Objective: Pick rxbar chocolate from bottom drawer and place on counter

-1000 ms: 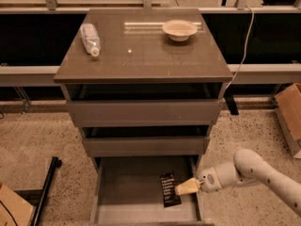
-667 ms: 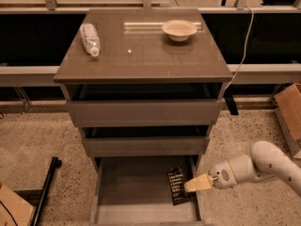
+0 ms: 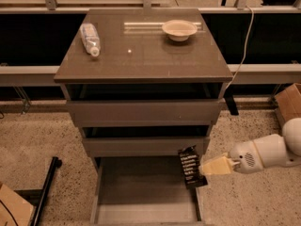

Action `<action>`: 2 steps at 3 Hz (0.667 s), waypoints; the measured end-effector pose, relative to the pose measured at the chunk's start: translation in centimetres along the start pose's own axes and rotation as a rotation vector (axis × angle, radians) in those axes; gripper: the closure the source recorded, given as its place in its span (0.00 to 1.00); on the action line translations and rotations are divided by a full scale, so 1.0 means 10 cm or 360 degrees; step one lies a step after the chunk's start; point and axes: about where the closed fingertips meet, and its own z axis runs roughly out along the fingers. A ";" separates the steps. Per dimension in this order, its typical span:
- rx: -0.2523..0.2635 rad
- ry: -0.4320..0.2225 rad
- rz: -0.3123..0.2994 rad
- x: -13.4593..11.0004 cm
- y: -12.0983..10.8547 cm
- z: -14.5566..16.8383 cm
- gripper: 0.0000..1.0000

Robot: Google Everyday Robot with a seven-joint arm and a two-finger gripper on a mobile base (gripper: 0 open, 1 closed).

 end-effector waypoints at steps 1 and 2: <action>0.0100 -0.0019 -0.0122 -0.58 0.32 -0.34 1.00; 0.0158 -0.0019 -0.0253 -1.28 0.60 -0.53 1.00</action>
Offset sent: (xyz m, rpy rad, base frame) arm 0.1213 0.0404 0.2175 -0.1167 -0.2759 0.0548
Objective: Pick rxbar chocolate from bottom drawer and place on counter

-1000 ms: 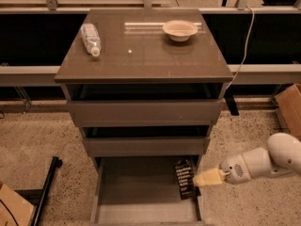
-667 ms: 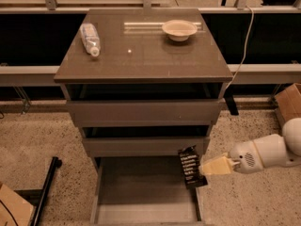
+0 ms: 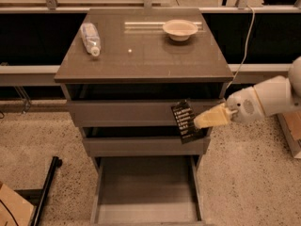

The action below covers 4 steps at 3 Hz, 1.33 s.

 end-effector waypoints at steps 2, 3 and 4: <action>-0.0102 -0.0022 -0.0157 -1.40 -0.08 0.31 1.00; -0.0193 -0.0151 -0.0233 -2.17 -0.31 0.71 1.00; -0.0166 -0.0215 -0.0264 -2.32 -0.27 0.54 1.00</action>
Offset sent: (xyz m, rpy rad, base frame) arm 0.2155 0.1158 0.1451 0.1443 -0.1962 0.1054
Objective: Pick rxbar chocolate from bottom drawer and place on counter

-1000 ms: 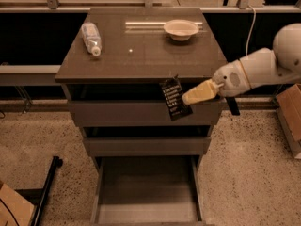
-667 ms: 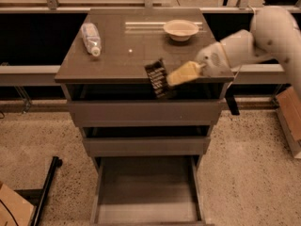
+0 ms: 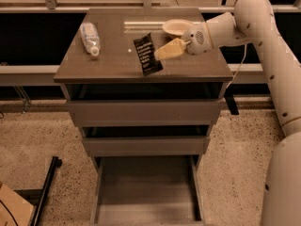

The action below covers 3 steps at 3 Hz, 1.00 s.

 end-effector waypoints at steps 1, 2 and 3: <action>0.0002 -0.0035 -0.0009 -0.04 -0.01 0.08 1.00; 0.0015 -0.0211 -0.0079 -0.27 -0.21 0.45 0.98; 0.0069 -0.0312 -0.0120 -0.44 -0.40 0.59 0.75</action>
Offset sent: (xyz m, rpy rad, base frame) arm 0.0638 0.0607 -0.0068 0.1852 -0.1724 -0.1082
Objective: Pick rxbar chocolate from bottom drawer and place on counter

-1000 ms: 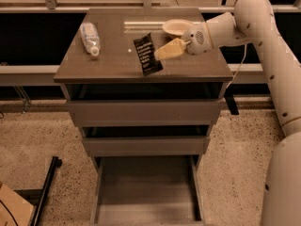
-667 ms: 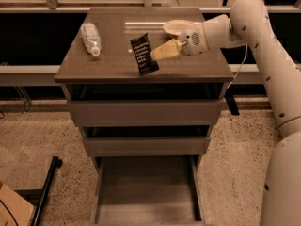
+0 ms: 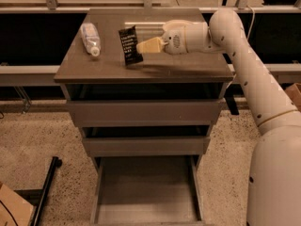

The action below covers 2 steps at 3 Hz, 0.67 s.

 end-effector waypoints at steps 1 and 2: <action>-0.0008 0.0005 0.0003 0.01 0.02 0.03 0.52; -0.0015 0.0008 0.0003 0.01 0.03 0.06 0.29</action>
Offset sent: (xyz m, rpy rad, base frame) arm -0.0006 0.0023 -0.0002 0.0005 0.0026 0.0027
